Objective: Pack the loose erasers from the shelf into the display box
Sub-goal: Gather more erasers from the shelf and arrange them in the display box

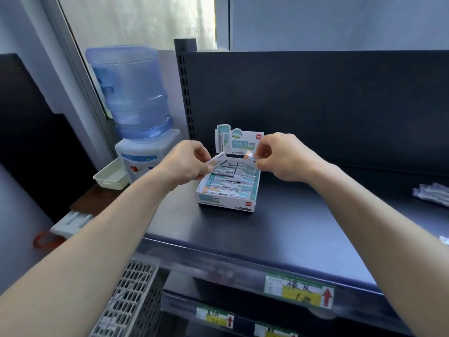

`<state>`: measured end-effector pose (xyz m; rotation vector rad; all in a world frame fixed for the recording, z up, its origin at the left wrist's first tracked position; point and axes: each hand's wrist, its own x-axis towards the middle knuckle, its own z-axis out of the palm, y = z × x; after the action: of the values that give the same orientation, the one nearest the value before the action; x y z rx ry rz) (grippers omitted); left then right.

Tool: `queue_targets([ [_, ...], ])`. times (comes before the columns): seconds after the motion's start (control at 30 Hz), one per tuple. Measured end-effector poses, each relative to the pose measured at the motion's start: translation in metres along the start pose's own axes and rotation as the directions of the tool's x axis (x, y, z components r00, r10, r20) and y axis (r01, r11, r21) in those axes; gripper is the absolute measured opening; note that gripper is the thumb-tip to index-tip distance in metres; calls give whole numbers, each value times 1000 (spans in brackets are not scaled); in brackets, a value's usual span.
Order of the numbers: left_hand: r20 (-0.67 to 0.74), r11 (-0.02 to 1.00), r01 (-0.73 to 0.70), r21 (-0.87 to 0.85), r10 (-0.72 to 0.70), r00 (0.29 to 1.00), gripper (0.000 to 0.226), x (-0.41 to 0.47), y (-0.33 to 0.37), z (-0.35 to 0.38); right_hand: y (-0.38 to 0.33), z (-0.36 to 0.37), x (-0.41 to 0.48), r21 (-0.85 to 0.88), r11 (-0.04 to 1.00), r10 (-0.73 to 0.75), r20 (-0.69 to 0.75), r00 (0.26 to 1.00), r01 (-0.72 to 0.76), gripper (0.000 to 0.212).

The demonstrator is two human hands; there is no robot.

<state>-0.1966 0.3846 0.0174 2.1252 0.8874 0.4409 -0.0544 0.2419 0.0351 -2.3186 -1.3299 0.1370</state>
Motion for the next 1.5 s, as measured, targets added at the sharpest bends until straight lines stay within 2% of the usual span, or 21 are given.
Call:
queue_targets([
  [0.2, 2, 996, 26, 85, -26, 1000, 14, 5, 1, 2, 2, 0, 19, 6, 998, -68, 29, 997, 68, 18],
  [0.3, 32, 993, 47, 106, -51, 998, 18, 8, 2, 7, 4, 3, 27, -11, 995, -95, 59, 994, 96, 14],
  [0.57, -12, 993, 111, 40, -111, 994, 20, 20, -6, 16, -4, 19, 40, -35, 993, -110, 145, 983, 116, 11],
  [0.7, -9, 995, 95, 40, -95, 995, 14, 27, -10, 14, -14, 28, 51, -60, 991, -111, 151, 982, 121, 13],
  [0.93, 39, 979, 2, 202, -10, 999, 16, 30, -12, 8, -31, 44, 61, -105, 991, -67, 187, 980, 88, 16],
  [1.23, 123, 967, -106, 233, 79, 989, 9, 32, -30, 3, -38, 57, 64, -171, 983, -18, 241, 970, 61, 17],
  [1.5, 193, 953, -104, 284, 49, 980, 40, 35, -33, 5, -43, 59, 66, -188, 980, -15, 261, 965, 66, 23],
])
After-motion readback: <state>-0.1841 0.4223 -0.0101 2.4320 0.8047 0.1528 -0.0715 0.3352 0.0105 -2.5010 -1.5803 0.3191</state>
